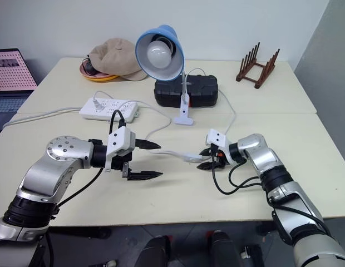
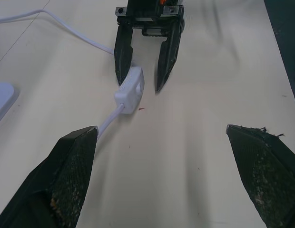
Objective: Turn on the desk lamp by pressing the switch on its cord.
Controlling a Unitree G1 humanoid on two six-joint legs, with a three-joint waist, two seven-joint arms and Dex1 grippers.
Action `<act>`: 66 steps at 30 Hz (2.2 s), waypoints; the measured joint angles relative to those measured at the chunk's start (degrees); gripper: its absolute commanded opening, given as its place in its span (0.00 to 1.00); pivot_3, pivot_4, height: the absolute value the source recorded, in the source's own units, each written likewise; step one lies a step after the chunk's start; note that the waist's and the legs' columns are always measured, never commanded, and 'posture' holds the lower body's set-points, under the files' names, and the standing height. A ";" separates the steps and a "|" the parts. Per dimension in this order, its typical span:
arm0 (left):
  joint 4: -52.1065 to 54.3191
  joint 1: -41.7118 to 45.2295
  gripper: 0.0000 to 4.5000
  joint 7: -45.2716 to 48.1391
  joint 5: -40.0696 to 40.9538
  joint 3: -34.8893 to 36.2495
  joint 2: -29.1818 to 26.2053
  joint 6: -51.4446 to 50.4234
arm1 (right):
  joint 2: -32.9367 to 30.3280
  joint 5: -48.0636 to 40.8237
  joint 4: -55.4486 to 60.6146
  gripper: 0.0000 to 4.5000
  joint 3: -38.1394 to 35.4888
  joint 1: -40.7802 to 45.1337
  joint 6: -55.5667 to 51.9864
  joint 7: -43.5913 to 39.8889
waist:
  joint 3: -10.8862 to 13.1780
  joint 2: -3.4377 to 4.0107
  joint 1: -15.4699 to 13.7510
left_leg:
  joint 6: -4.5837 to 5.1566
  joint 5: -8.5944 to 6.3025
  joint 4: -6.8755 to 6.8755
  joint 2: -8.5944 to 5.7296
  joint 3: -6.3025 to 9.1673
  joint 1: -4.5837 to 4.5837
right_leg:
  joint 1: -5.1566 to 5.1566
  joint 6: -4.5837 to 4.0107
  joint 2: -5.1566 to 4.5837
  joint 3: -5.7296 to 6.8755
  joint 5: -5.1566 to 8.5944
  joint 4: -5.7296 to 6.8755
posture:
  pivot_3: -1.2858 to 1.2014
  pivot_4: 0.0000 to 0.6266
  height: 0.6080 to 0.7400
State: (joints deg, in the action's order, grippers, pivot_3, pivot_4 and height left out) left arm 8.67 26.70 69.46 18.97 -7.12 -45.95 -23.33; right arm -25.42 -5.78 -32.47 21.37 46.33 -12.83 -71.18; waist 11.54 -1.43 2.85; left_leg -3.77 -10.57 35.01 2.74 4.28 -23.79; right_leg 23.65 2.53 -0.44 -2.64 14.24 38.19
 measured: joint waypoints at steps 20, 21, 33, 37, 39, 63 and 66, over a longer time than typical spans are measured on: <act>1.76 -3.65 1.00 -12.92 22.41 12.12 11.05 -29.90 | -0.17 -16.76 14.23 0.08 -12.42 -0.10 -30.89 -2.98 | 0.01 0.01 0.02 | 0.00 0.00 0.07 -0.01 0.13 0.01 | 0.00 -0.02 -0.01 0.08 0.03 0.32 | 0.52 0.24 1.00; 3.04 -5.03 1.00 -15.06 25.83 13.75 13.25 -33.18 | -1.29 -19.54 17.13 0.08 -13.43 -0.43 -35.01 -3.77 | 0.01 0.02 -0.05 | 0.00 0.00 0.08 -0.04 0.14 0.02 | 0.00 -0.03 -0.05 0.10 0.05 0.38 | 0.52 0.24 1.00; 1.80 0.34 1.00 -26.50 39.54 16.49 23.77 -43.04 | -4.04 -27.58 29.12 0.08 -13.40 -3.70 -47.36 -2.43 | 0.00 0.00 0.24 | 0.01 0.02 0.30 -0.05 0.19 0.39 | -0.21 -0.10 0.05 0.05 0.07 0.68 | 0.52 0.24 1.00; 1.80 0.99 1.00 -26.11 41.16 16.34 22.92 -44.20 | -4.80 -27.81 29.48 0.08 -13.27 -4.37 -47.77 -2.31 | 0.00 0.01 0.31 | 0.01 0.02 0.24 -0.05 0.18 0.38 | -0.19 -0.16 0.05 0.04 0.13 0.66 | 0.52 0.24 1.00; 1.80 0.98 1.00 -25.39 41.17 15.70 21.70 -44.39 | -5.32 -28.60 29.85 0.08 -13.28 -4.37 -47.92 -2.28 | 0.00 0.01 0.32 | 0.01 0.01 0.18 -0.05 0.18 0.38 | -0.17 -0.20 0.05 0.05 0.16 0.65 | 0.52 0.24 1.00; -0.29 0.99 0.64 -21.53 40.30 13.11 19.75 -42.41 | -7.97 -33.41 32.74 0.08 -12.73 -4.41 -50.45 -2.41 | 0.01 0.00 0.36 | 0.01 0.01 0.11 -0.05 0.18 0.33 | -0.14 -0.23 0.04 0.07 0.19 0.48 | 0.52 0.24 1.00; -0.29 0.98 0.53 -21.52 40.33 13.11 19.77 -42.41 | -7.97 -33.45 32.74 0.08 -12.33 -4.41 -50.40 -2.41 | 0.01 0.00 0.36 | 0.01 0.01 0.09 -0.05 0.18 0.32 | -0.13 -0.23 0.04 0.07 0.19 0.46 | 0.52 0.24 1.00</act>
State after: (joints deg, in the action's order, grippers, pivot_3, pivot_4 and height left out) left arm 8.38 27.69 47.94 59.30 5.99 -26.18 -65.74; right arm -33.39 -39.23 0.27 9.04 41.92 -63.23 -73.59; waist 11.55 -1.43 3.21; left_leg -3.76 -10.57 35.09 2.69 4.46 -23.47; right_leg 23.52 2.29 -0.40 -2.58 14.43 38.65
